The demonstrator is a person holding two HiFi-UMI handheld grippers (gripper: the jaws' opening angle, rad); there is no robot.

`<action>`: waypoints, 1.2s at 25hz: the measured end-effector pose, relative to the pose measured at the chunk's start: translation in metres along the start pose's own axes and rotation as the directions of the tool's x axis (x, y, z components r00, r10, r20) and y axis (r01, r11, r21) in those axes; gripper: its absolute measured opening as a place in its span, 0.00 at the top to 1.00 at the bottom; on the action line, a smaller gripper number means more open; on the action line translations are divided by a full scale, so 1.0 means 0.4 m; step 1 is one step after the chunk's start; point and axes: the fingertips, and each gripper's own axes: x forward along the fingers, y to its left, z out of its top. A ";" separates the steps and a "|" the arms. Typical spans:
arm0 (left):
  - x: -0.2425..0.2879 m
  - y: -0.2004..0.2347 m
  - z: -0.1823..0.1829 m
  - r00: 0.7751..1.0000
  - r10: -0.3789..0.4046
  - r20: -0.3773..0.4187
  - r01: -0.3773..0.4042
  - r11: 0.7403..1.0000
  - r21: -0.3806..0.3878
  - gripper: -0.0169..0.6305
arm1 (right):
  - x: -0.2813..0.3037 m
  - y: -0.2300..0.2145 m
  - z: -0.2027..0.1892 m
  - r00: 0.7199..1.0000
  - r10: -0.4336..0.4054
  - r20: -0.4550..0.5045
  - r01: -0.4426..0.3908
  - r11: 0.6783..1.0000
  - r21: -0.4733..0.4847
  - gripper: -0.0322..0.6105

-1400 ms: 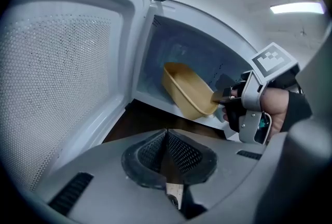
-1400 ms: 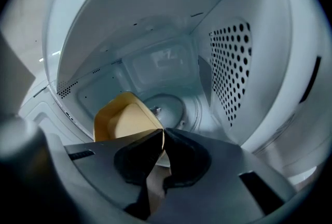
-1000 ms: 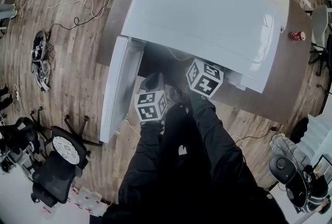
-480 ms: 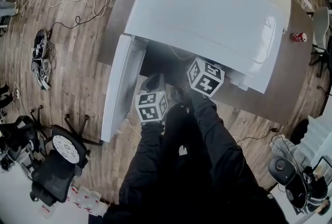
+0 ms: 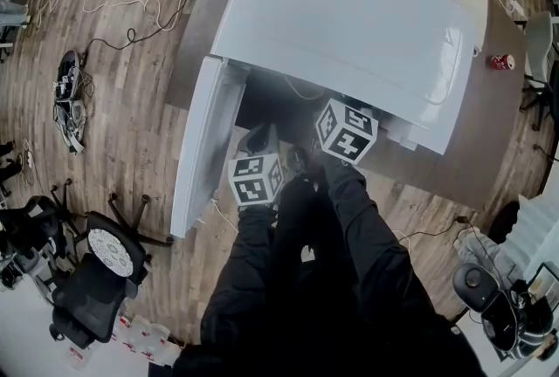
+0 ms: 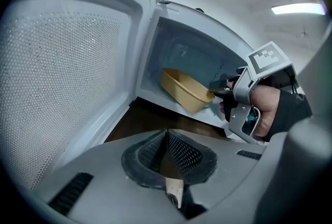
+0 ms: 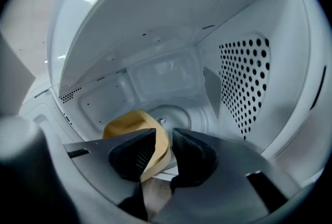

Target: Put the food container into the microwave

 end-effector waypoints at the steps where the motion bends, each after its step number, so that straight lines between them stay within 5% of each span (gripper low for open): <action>1: -0.001 -0.003 0.002 1.000 -0.002 0.001 0.002 1.000 0.001 0.92 | -0.003 0.002 0.002 1.000 0.003 0.001 -0.003 1.000 -0.006 0.77; 13: -0.031 -0.053 0.031 0.999 -0.021 0.038 0.020 1.000 0.019 0.92 | -0.098 0.032 0.004 0.998 0.057 0.002 -0.056 0.991 -0.121 0.77; 17: -0.061 -0.076 0.049 0.998 -0.029 0.063 0.028 0.999 0.021 0.92 | -0.148 0.047 0.008 0.996 0.090 0.000 -0.088 0.984 -0.156 0.84; 30: -0.187 -0.208 0.156 0.980 -0.052 0.191 0.040 0.997 0.069 0.92 | -0.358 0.099 0.115 0.976 0.206 0.076 -0.169 0.927 -0.334 0.91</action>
